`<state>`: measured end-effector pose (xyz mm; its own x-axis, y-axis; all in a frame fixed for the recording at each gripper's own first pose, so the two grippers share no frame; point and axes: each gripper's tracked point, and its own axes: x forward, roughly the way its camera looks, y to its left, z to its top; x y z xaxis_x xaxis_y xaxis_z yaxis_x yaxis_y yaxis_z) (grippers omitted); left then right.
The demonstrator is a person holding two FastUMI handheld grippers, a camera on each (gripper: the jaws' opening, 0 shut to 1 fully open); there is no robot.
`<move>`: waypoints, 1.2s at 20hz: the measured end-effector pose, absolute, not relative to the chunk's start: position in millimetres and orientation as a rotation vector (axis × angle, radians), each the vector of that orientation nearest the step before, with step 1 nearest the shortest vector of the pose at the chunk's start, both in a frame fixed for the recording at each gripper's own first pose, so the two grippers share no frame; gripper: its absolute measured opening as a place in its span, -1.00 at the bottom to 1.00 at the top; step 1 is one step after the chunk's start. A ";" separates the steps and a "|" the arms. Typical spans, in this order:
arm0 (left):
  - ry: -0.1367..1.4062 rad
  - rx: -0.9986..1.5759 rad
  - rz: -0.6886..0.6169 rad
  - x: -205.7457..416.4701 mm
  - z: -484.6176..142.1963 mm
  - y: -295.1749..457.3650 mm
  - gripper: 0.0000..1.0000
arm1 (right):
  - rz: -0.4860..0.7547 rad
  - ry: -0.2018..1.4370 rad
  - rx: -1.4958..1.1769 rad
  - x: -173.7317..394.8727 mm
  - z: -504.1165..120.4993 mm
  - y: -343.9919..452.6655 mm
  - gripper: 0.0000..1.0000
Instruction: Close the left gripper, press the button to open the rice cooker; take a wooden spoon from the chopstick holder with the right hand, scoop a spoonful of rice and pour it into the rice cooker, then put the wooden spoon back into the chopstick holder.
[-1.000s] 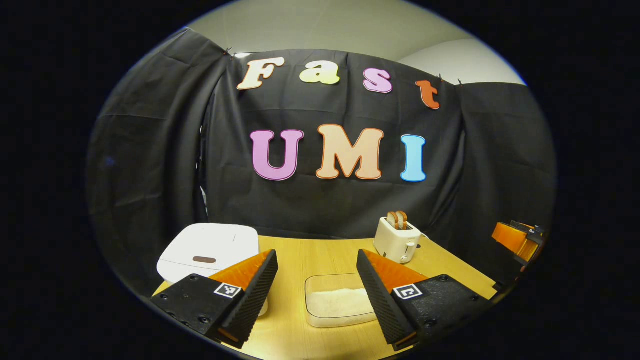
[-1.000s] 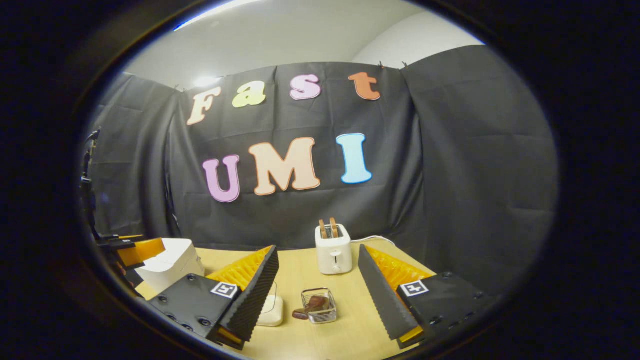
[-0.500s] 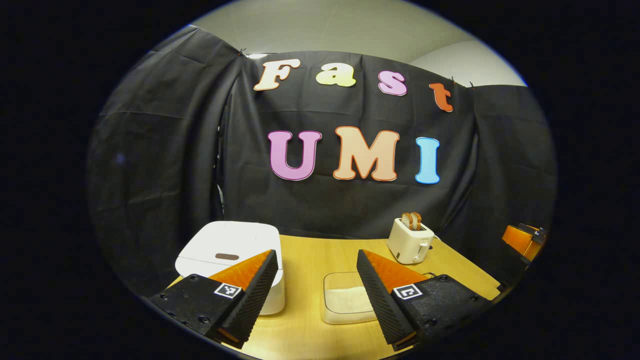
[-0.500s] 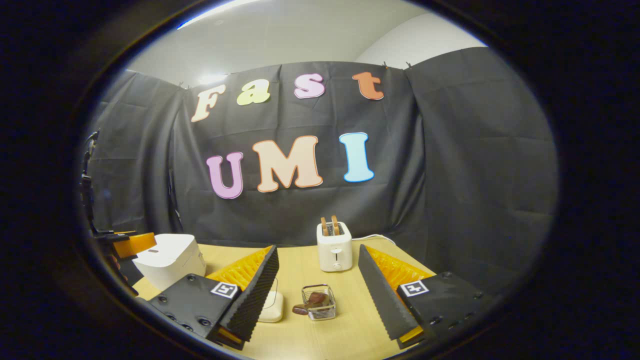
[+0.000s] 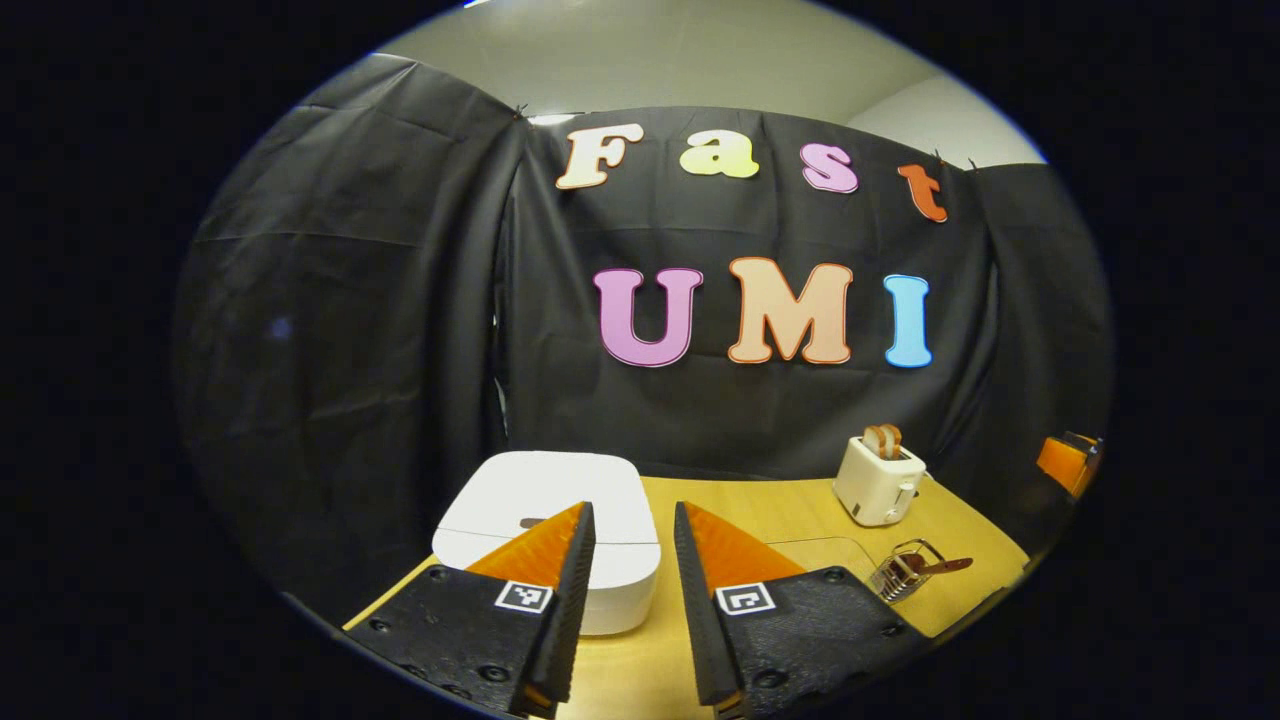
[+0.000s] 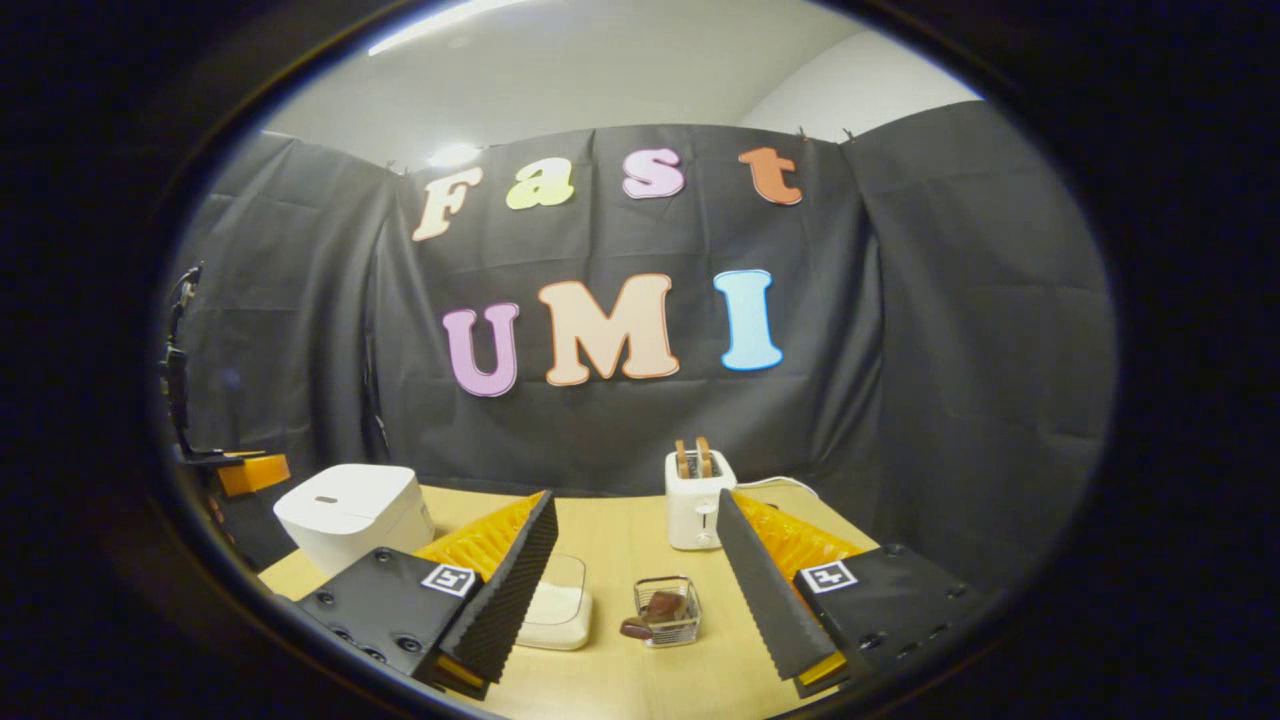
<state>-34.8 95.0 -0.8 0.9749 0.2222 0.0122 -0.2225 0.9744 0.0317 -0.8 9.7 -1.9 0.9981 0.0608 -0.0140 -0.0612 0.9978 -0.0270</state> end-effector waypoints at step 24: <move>0.142 -0.043 0.271 66.8 -69.9 207.7 -1.00 | -0.202 0.082 -0.054 -13.7 -31.9 -42.4 1.00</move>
